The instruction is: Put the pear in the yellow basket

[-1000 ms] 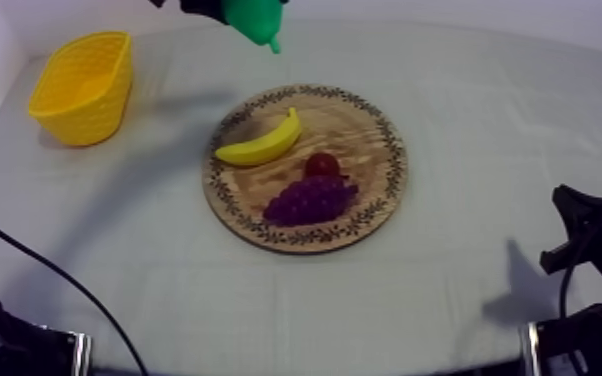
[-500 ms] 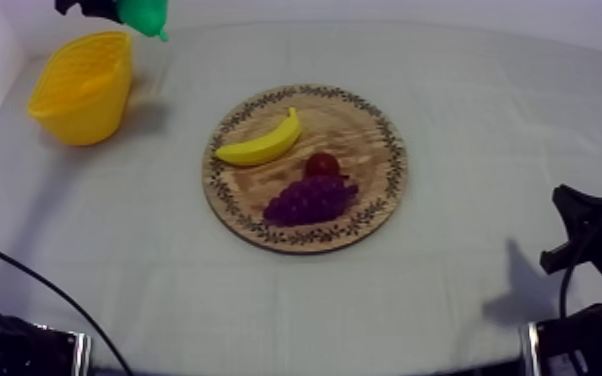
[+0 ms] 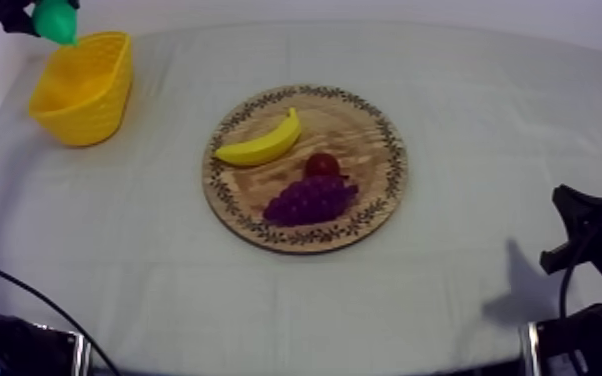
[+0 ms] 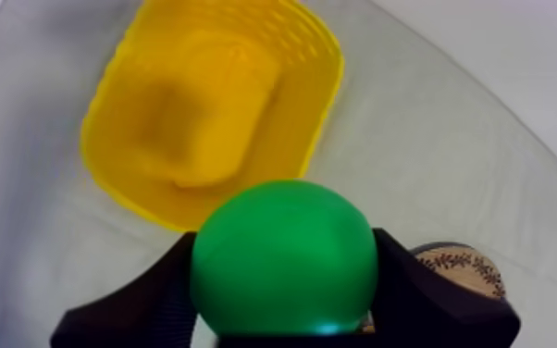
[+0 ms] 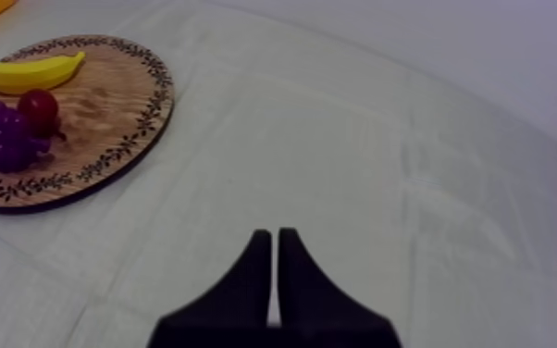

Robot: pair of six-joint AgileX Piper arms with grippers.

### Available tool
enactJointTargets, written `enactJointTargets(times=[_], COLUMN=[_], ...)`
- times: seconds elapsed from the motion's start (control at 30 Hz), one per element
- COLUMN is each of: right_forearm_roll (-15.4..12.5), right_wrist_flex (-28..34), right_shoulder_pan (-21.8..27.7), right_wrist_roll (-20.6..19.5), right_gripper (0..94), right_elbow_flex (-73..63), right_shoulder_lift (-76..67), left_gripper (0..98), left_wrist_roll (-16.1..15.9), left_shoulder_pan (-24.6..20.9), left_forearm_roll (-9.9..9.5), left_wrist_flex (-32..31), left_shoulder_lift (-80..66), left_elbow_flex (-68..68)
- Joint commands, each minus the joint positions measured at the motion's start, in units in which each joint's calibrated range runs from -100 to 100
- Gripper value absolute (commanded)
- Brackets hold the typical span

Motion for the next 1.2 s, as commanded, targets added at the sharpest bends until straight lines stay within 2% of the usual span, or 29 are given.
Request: enactJointTargets(times=[0.0,0.6,1.17], right_forearm_roll=[-0.01,-0.01,-0.01], right_wrist_flex=[0.01,0.01,0.01], right_shoulder_pan=[0.01,0.01,0.01], right_wrist_roll=[0.0,0.0,0.0], right_gripper=[0.4,0.4,0.4], right_elbow_flex=[0.0,0.0,0.0], right_shoulder_lift=[-0.04,-0.04,-0.04], left_gripper=[45.1,45.3,45.0], left_wrist_roll=[-0.3,-2.26,-3.74], left_shoulder_pan=[-1.66,-4.83,-4.34], left_forearm_roll=[-0.02,0.58,0.66], left_wrist_flex=[-0.37,-5.89,-7.73], left_shoulder_lift=[0.08,12.43,33.97], left_elbow_flex=[0.21,-2.68,-18.04])
